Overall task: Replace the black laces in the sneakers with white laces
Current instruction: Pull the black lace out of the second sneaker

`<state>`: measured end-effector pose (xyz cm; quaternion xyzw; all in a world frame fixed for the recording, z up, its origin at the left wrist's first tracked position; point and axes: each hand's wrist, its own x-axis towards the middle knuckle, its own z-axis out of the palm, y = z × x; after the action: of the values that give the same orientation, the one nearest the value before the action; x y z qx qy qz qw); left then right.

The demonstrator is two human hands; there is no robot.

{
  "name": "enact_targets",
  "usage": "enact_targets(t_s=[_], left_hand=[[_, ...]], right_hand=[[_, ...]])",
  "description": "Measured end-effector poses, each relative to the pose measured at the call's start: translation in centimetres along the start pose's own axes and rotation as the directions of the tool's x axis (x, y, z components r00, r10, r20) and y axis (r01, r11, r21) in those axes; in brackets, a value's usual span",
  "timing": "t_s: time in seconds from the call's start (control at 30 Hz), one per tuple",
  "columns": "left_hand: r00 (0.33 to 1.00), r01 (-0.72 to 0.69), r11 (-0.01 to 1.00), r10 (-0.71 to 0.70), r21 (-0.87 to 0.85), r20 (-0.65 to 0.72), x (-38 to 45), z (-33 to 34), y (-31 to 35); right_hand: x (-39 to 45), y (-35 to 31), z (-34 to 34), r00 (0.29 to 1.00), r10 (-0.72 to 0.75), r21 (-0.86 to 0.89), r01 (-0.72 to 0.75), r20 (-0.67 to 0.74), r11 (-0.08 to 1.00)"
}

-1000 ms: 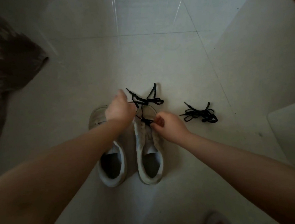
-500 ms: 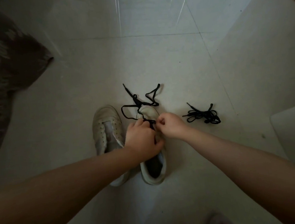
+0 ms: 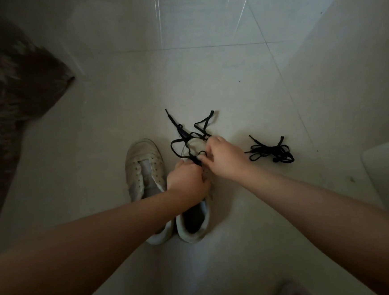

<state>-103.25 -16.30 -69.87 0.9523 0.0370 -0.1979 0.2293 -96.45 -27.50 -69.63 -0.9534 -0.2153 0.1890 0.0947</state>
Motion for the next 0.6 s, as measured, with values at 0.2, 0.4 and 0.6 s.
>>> enact_targets(t_s=[0.2, 0.4, 0.6], left_hand=[[1.0, -0.018, 0.998, 0.017, -0.065, -0.016, -0.2, 0.0, -0.1], [0.999, -0.039, 0.999, 0.039, -0.033, -0.01, -0.2, -0.1, -0.3], [0.999, -0.045, 0.997, 0.044, -0.06, -0.019, 0.1, 0.1, -0.4]], right_hand=[[-0.6, 0.1, 1.9, 0.967, 0.213, 0.37, -0.25, 0.138, 0.895], [-0.2, 0.9, -0.5, 0.969, -0.221, -0.27, 0.185, -0.109, 0.945], [0.0, 0.9, -0.5, 0.982, 0.181, 0.093, -0.185, 0.053, 0.978]])
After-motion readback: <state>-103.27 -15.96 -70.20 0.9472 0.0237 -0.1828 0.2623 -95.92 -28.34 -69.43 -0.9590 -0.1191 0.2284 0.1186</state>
